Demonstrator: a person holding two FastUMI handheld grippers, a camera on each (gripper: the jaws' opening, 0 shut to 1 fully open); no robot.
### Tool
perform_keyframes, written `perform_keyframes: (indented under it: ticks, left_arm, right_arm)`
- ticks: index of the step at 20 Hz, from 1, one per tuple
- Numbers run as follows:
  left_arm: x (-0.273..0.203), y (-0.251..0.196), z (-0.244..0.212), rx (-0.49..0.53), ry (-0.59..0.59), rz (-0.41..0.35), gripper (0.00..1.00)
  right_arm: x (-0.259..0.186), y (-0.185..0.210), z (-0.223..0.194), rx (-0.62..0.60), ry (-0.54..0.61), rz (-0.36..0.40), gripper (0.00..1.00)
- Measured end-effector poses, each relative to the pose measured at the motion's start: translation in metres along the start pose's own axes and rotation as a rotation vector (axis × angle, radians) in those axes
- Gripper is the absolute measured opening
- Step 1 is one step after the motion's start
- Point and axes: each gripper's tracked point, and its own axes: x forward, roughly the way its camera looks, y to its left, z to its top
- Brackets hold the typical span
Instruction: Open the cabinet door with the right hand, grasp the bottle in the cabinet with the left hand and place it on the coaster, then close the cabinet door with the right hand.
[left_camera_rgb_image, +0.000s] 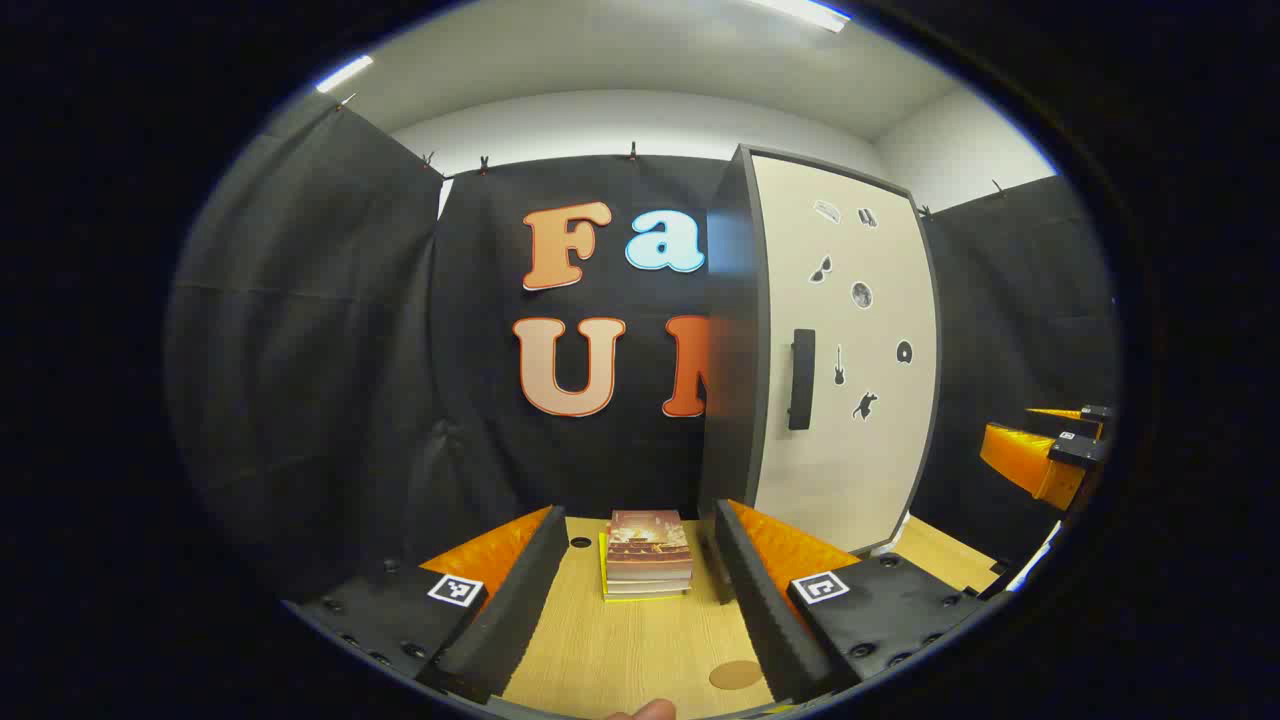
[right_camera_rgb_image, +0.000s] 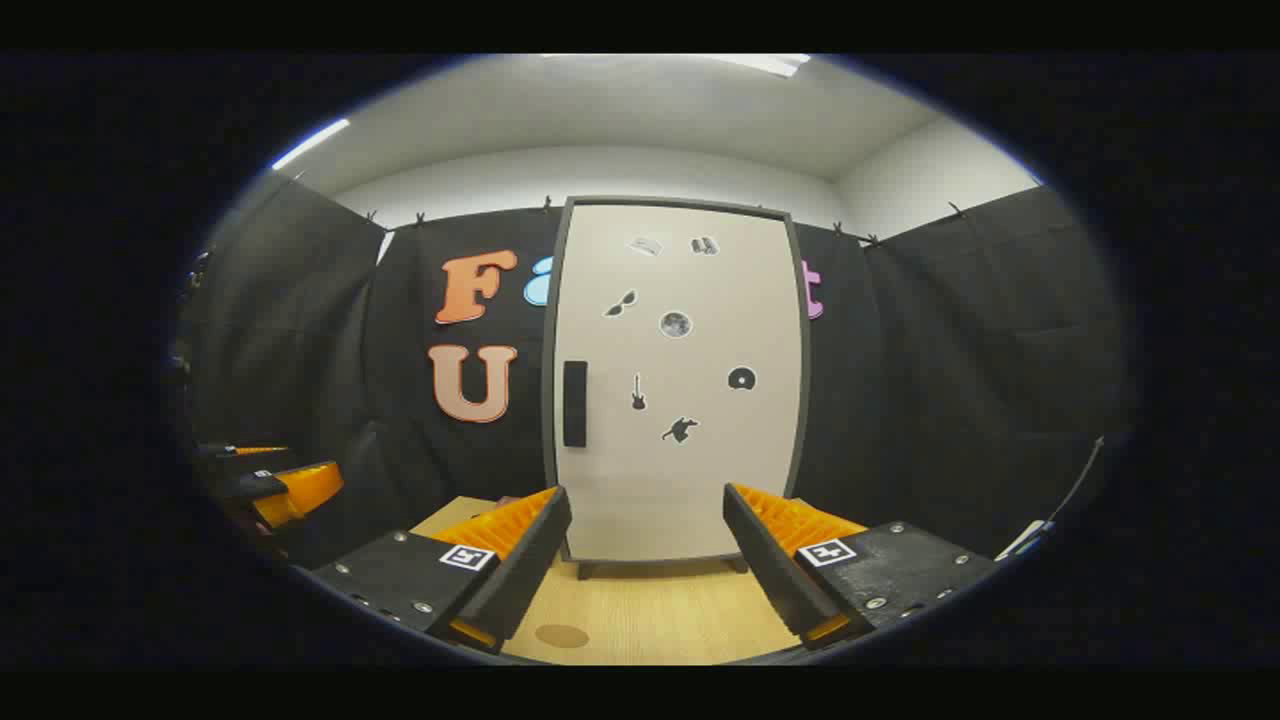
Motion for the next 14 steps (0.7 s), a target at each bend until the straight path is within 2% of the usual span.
perform_keyframes:
  ticks: [14]
  left_arm:
    - [0.017, 0.013, -0.005, 0.008, 0.013, 0.011, 0.96]
  right_arm:
    - [0.017, -0.001, -0.006, -0.007, 0.008, -0.015, 0.95]
